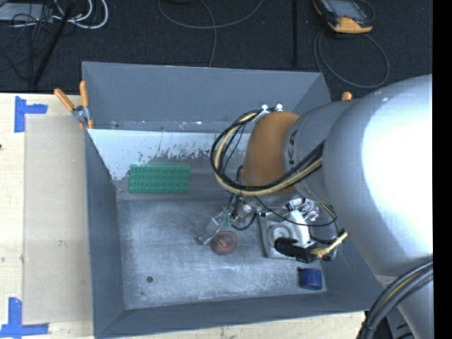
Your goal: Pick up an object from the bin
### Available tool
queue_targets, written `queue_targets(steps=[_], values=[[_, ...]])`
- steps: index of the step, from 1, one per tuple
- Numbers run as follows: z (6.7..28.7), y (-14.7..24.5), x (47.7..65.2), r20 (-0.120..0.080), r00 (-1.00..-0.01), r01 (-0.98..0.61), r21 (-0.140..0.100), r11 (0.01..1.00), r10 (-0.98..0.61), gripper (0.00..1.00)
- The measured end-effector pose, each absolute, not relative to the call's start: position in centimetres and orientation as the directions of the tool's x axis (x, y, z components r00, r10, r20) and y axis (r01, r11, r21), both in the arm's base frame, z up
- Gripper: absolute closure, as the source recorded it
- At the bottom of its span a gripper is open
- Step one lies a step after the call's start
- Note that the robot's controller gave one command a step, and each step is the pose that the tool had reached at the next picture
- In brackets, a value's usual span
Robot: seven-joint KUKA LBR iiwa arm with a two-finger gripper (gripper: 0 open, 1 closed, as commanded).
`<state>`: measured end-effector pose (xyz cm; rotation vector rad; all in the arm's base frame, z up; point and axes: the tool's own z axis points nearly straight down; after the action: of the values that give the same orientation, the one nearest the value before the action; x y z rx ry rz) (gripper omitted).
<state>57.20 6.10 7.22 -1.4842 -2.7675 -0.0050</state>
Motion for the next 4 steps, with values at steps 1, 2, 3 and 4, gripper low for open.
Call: queue_targets(steps=[1,2,3,4], values=[[7.4,6.2,57.3,0.001,-0.557,0.830,0.006,0.557,0.830,1.00],[19.0,6.3,57.9,-0.003,-0.560,0.829,0.006,0.560,0.829,1.00],[18.5,6.3,57.7,0.000,-0.562,0.827,-0.003,0.562,0.827,0.00],[7.1,5.9,54.2,-0.001,-0.709,0.705,0.002,0.709,0.705,0.00]])
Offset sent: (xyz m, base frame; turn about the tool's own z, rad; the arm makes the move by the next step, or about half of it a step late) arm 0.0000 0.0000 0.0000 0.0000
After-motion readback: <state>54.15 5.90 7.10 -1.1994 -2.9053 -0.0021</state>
